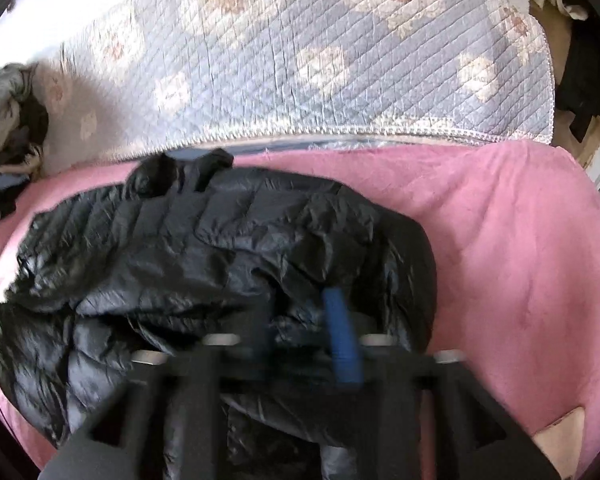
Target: Fold large clothes
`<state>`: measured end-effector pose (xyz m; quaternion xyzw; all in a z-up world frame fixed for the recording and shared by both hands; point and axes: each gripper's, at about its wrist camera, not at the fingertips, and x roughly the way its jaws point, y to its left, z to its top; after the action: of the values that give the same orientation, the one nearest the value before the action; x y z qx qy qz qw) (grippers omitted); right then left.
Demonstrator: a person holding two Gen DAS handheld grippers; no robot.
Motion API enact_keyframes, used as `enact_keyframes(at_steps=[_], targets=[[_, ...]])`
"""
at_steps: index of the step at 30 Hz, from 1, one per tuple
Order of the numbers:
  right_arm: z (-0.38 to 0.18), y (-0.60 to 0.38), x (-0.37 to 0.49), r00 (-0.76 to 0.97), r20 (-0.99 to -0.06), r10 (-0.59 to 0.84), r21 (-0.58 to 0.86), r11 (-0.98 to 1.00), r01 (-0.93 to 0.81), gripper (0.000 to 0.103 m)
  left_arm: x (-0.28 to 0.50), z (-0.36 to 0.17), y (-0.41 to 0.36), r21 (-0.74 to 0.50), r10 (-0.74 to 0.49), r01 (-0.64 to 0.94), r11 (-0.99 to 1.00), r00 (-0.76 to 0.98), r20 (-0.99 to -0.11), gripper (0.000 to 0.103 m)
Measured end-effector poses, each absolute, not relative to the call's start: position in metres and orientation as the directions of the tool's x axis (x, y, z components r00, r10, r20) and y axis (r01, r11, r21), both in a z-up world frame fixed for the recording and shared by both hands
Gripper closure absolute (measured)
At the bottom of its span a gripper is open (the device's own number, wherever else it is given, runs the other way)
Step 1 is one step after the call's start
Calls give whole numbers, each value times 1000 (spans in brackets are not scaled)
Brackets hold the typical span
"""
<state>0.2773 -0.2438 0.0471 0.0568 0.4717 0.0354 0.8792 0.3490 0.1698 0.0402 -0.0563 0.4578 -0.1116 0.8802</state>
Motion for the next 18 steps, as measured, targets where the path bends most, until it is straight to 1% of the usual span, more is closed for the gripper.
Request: enact_keyframes(at_steps=[1, 2, 4, 6, 7, 9, 12, 14, 16, 18], targets=[[47, -244, 276, 561, -820, 113, 133, 991, -5, 27, 347, 33, 163, -212, -258, 148, 966, 498, -828, 49], [45, -242, 278, 547, -830, 108, 124, 992, -8, 27, 346, 22, 156, -206, -245, 134, 969, 449, -859, 49], [32, -238, 285, 469, -880, 73, 75, 997, -16, 27, 346, 6, 149, -156, -184, 103, 982, 417, -890, 49], [20, -237, 289, 415, -910, 5, 12, 1000, 14, 27, 351, -7, 151, -45, -62, 49, 998, 445, -894, 49], [13, -238, 291, 391, -920, -26, -15, 999, 31, 27, 353, -11, 155, -23, -33, 27, 999, 460, -887, 48], [4, -239, 291, 362, -927, -98, -86, 995, 49, 27, 357, -19, 164, -19, -14, -5, 1000, 457, -889, 48], [12, -244, 288, 385, -920, -69, -50, 997, 59, 28, 358, -24, 167, 2, 17, -33, 999, 449, -893, 48], [24, -249, 284, 418, -908, -34, -4, 997, 72, 28, 354, -14, 160, 67, 69, -22, 997, 506, -860, 48], [39, -251, 276, 456, -890, 0, 42, 996, 82, 27, 337, 8, 146, 119, 88, 12, 993, 600, -795, 48], [53, -247, 266, 472, -881, 39, 84, 994, 75, 27, 317, 35, 128, 135, 50, 75, 988, 676, -735, 47]])
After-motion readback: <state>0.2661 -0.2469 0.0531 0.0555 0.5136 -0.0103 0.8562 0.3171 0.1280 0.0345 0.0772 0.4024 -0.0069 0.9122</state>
